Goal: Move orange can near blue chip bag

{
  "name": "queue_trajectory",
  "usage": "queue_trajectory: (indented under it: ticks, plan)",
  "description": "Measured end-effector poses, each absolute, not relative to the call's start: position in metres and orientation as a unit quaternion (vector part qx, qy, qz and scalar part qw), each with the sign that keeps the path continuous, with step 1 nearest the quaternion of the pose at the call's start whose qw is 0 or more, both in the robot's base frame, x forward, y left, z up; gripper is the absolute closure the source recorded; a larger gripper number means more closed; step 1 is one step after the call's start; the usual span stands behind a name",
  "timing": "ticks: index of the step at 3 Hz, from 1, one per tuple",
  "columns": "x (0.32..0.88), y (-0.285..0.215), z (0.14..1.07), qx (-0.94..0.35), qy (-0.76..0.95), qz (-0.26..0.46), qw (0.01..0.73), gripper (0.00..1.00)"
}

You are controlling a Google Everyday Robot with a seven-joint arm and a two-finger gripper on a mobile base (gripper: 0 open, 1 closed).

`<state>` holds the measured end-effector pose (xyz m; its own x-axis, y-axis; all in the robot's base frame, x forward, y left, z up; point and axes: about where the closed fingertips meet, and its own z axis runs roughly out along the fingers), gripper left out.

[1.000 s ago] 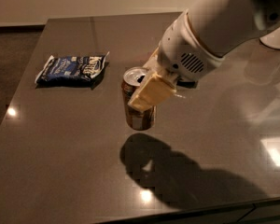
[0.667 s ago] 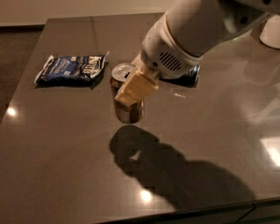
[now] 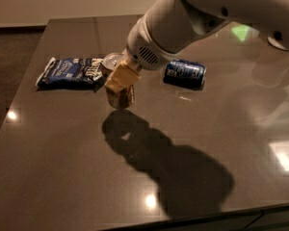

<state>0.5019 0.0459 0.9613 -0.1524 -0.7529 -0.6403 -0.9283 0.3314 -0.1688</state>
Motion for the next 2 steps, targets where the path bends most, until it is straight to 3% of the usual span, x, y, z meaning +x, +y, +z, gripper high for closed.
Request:
queue_trajectory:
  ticks: [2]
  plan:
    - [0.557, 0.061, 0.95, -0.551, 0.751, 0.139, 0.338, 1.0]
